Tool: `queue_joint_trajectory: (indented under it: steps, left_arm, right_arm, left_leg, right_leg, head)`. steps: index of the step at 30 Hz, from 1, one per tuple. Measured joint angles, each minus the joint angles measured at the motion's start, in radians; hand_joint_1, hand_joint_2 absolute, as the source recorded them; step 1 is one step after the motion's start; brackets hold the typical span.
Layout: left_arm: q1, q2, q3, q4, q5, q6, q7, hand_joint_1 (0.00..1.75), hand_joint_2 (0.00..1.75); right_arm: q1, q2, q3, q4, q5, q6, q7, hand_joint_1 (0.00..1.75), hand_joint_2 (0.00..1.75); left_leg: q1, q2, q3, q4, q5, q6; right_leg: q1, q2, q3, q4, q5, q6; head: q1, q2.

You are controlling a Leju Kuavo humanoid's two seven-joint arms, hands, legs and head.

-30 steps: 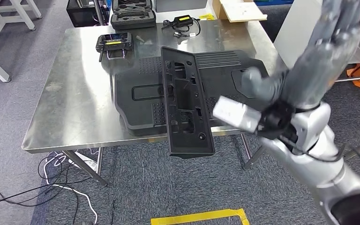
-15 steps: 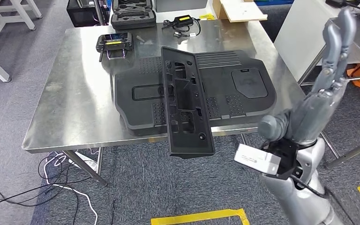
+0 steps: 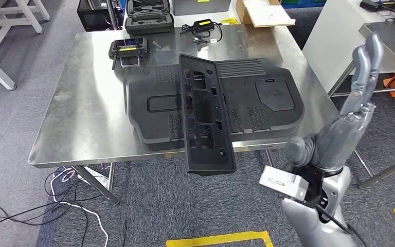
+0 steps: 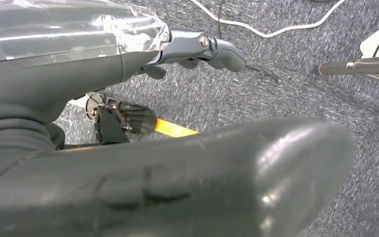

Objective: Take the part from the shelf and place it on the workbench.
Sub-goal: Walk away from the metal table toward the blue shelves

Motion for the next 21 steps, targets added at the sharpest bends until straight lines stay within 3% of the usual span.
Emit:
queue_joint_trajectory:
  steps: [2,4,8,10,12,13,14,15,16,18,20,21]
  left_arm:
    - [-0.001,0.001,0.0,0.001,0.003,0.0,0.0,0.0,0.0]
    - [-0.002,0.004,0.0,0.004,0.005,0.001,0.0,0.0,0.0]
    - [-0.001,0.007,0.0,0.008,0.008,0.001,-0.001,0.0,0.0]
    - [-0.001,0.007,0.0,0.008,0.009,0.001,-0.001,0.0,0.0]
    - [-0.001,0.007,0.0,0.008,0.01,0.001,-0.001,0.0,0.0]
    - [-0.001,0.007,0.0,0.008,0.01,0.001,-0.001,0.0,0.0]
    - [0.0,0.007,0.0,0.009,0.01,0.001,-0.001,0.0,0.0]
    - [0.0,0.007,0.0,0.009,0.011,0.001,-0.001,0.0,0.0]
    - [0.0,0.007,0.0,0.009,0.011,0.001,-0.001,0.0,0.0]
    - [-0.002,0.01,0.0,0.01,0.011,0.001,-0.001,0.0,0.0]
    - [-0.003,0.013,0.0,0.011,0.012,0.001,-0.001,0.0,0.0]
    - [-0.003,0.013,0.0,0.012,0.013,0.001,-0.002,0.0,0.0]
  right_arm:
    - [0.002,0.006,-0.001,0.0,-0.003,0.0,0.004,0.0,0.0]
    - [0.006,0.012,-0.002,0.001,-0.004,0.0,0.002,0.0,0.0]
    - [0.014,0.023,-0.004,0.001,-0.008,0.0,-0.004,0.0,0.0]
    - [0.017,0.028,-0.008,0.001,-0.013,0.0,-0.01,0.0,0.0]
    - [0.023,0.034,-0.014,0.001,-0.02,0.0,-0.017,0.0,0.0]
    - [0.027,0.037,-0.016,0.001,-0.023,0.0,-0.02,0.0,0.0]
    - [0.03,0.039,-0.017,0.001,-0.024,0.0,-0.022,0.0,0.0]
    - [0.032,0.041,-0.018,0.001,-0.025,0.0,-0.023,0.0,0.0]
    - [0.033,0.042,-0.019,0.001,-0.025,0.0,-0.024,0.0,0.0]
    - [0.033,0.045,-0.021,0.001,-0.025,0.0,-0.026,0.0,0.0]
    - [0.033,0.049,-0.025,0.001,-0.026,0.0,-0.029,0.0,0.0]
    - [0.033,0.051,-0.026,0.001,-0.027,0.0,-0.032,0.0,0.0]
  left_leg:
    - [0.009,-0.002,-0.006,0.021,-0.012,-0.018]
    - [0.009,-0.005,-0.016,0.046,-0.024,-0.038]
    - [0.007,-0.01,-0.032,0.078,-0.038,-0.056]
    - [0.008,-0.008,-0.056,0.142,-0.09,-0.059]
    - [0.002,-0.006,-0.103,0.269,-0.17,-0.053]
    - [-0.003,-0.006,-0.121,0.325,-0.196,-0.048]
    - [-0.009,-0.006,-0.126,0.353,-0.203,-0.04]
    - [-0.017,-0.007,-0.113,0.345,-0.19,-0.03]
    - [-0.027,-0.007,-0.082,0.3,-0.162,-0.016]
    - [-0.046,-0.007,-0.007,0.165,-0.11,0.019]
    - [-0.058,-0.004,0.03,0.085,-0.091,0.036]
    - [-0.059,-0.002,0.033,0.074,-0.088,0.037]
  right_leg:
    - [-0.009,-0.001,0.056,-0.114,0.06,0.014]
    - [-0.01,0.005,0.085,-0.179,0.084,0.012]
    - [-0.007,0.01,0.066,-0.162,0.074,-0.036]
    - [-0.003,0.007,0.057,-0.163,0.079,-0.052]
    - [0.006,0.004,0.047,-0.163,0.086,-0.063]
    - [0.013,0.002,0.041,-0.163,0.089,-0.067]
    - [0.02,0.002,0.037,-0.162,0.092,-0.071]
    - [0.027,0.001,0.035,-0.162,0.094,-0.074]
    - [0.033,0.001,0.034,-0.162,0.096,-0.076]
    - [0.042,0.001,0.035,-0.163,0.099,-0.078]
    - [0.041,-0.002,0.035,-0.166,0.107,-0.073]
    - [0.04,-0.003,0.034,-0.169,0.112,-0.068]
  head:
    - [0.002,0.0]
    - [0.008,0.0]
    - [-0.008,0.0]
    - [-0.016,0.0]
    - [-0.024,0.0]
    - [-0.026,0.0]
    - [-0.027,0.0]
    - [-0.028,0.0]
    - [-0.028,0.0]
    - [-0.025,0.0]
    - [-0.02,0.0]
    - [-0.019,0.0]
